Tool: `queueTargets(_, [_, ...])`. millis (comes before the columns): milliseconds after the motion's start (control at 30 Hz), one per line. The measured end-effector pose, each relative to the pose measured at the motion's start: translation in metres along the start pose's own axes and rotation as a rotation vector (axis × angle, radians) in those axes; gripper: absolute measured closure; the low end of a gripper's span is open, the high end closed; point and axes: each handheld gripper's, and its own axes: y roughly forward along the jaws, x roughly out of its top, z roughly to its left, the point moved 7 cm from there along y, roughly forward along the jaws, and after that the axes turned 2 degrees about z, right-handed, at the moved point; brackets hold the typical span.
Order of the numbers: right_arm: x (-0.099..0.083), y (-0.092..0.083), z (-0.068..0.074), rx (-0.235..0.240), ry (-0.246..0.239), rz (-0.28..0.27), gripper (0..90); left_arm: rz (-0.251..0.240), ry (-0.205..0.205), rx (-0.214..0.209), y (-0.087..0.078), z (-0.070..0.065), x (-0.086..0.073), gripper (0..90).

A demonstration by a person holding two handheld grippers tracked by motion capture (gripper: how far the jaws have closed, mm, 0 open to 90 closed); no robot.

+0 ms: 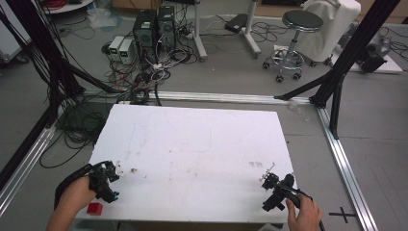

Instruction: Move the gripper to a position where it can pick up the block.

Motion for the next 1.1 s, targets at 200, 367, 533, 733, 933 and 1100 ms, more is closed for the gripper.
queueTargets(200, [-0.0011,-0.0005,-0.0017,-0.001,0.014,-0.002,1.5,-0.004,0.002,0.001,-0.0017,-0.0002,0.0008,19.7])
queueTargets(367, [-0.0011,-0.0004,-0.0013,0.002,0.013,0.003,1.5,0.0,0.007,0.004,-0.0017,-0.0005,0.0012,19.7])
queueTargets(533, [-0.0011,0.0006,-0.0006,0.011,0.018,0.016,1.5,-0.014,-0.003,0.003,0.0008,-0.0002,0.0018,19.7])
queueTargets(733, [0.0011,-0.0012,0.0023,0.009,0.011,0.007,1.5,-0.02,0.001,0.0,-0.0001,0.0004,0.0045,19.7])
queueTargets(933, [0.0011,-0.0023,0.0009,0.009,0.022,0.003,1.5,-0.022,0.002,0.004,0.0005,-0.0005,0.0044,19.7])
queueTargets(1100, [0.0008,-0.0027,0.0,0.008,0.028,-0.005,1.5,-0.022,0.007,0.007,0.0007,-0.0003,0.0052,19.7])
